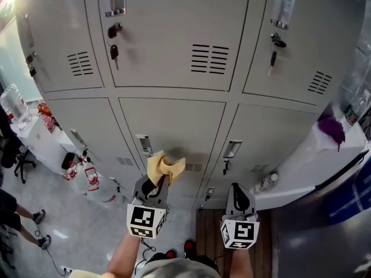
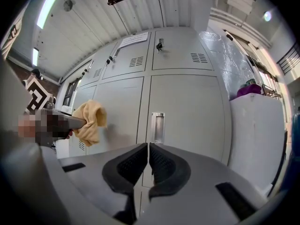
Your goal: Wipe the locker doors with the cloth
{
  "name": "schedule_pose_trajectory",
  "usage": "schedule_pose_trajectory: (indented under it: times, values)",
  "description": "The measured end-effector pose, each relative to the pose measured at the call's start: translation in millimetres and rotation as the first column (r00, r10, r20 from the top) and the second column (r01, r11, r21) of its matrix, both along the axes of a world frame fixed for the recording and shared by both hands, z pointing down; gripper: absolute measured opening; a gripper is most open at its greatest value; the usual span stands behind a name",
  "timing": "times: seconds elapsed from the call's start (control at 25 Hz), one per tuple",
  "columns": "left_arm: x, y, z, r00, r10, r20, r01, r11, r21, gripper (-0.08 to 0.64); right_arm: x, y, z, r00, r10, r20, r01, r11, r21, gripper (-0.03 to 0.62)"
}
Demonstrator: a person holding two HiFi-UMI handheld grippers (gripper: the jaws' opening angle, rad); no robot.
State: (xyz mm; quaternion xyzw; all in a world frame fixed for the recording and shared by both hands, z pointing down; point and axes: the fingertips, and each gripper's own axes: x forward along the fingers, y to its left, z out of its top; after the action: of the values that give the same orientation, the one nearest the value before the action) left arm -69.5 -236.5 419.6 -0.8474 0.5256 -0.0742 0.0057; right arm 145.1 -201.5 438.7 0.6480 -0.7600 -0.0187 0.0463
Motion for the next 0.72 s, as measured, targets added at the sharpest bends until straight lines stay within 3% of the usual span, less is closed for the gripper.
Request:
schedule_pose_trajectory:
  times: [0.28,0.72]
  values:
    - [41,2,23,0.995,0.095,-0.011,-0.096,0.994,-0.053,0.077,21,12,18,0.998,0.066,0.009,-0.066,0.997,-0.051,0.025]
    - [104,-8,65,0.974,0.228,0.004,-0.225,0.965,-0.135,0.077,70,19,48,0.983,0.182,0.01,-0.18,0.977,-0.111,0.025]
